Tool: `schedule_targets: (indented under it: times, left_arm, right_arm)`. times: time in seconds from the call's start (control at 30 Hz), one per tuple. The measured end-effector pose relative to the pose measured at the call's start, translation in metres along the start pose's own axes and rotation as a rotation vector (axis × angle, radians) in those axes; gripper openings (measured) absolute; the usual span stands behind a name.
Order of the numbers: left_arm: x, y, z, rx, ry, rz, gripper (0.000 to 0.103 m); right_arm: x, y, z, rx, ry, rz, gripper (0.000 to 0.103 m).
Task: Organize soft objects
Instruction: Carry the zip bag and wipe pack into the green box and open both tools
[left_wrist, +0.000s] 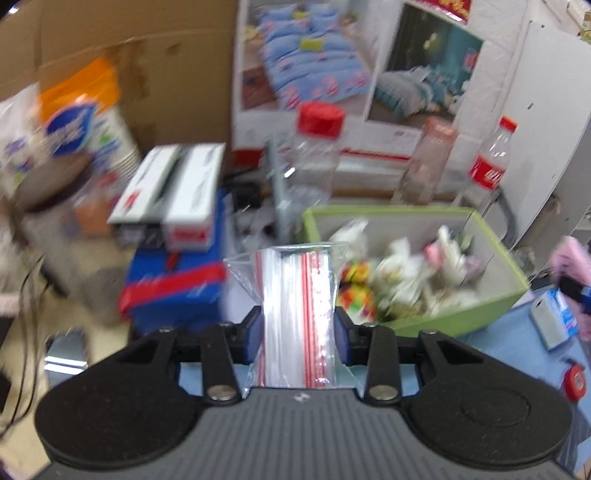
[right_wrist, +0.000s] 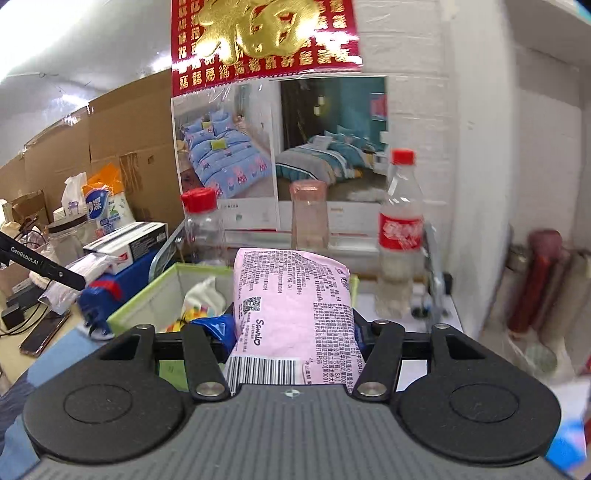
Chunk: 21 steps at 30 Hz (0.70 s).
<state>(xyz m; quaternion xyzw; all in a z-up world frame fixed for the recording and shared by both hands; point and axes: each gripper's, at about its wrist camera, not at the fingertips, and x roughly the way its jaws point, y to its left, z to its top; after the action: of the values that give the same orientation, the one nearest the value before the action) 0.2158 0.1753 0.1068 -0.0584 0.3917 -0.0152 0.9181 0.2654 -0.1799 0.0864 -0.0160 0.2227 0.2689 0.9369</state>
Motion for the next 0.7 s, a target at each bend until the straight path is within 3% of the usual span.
schedule_targets:
  times: [0.13,0.3,0.37,0.4,0.43,0.7]
  left_arm:
    - [0.038,-0.037,0.034,0.052,0.003,-0.009,0.037]
    - [0.092,-0.064,0.046,0.098,0.058,-0.017,0.038]
    - [0.11,-0.066,0.046,0.104,0.078,-0.001,0.047]
    - [0.116,-0.068,0.045,0.114,0.081,0.013,0.065]
    - [0.119,-0.069,0.044,0.124,0.08,0.028,0.067]
    - [0.095,-0.062,0.039,0.118,0.045,0.038,0.068]
  right_arm:
    - [0.059,0.006,0.02,-0.011,0.064,0.039,0.042]
    - [0.115,0.01,0.012,-0.03,0.175,0.072,0.046]
    - [0.13,0.012,0.007,-0.022,0.227,0.072,0.049]
    - [0.137,0.014,0.005,-0.021,0.26,0.056,0.05]
    - [0.139,0.015,0.003,-0.024,0.28,0.035,0.051]
    - [0.106,0.01,0.018,0.058,0.129,0.016,0.057]
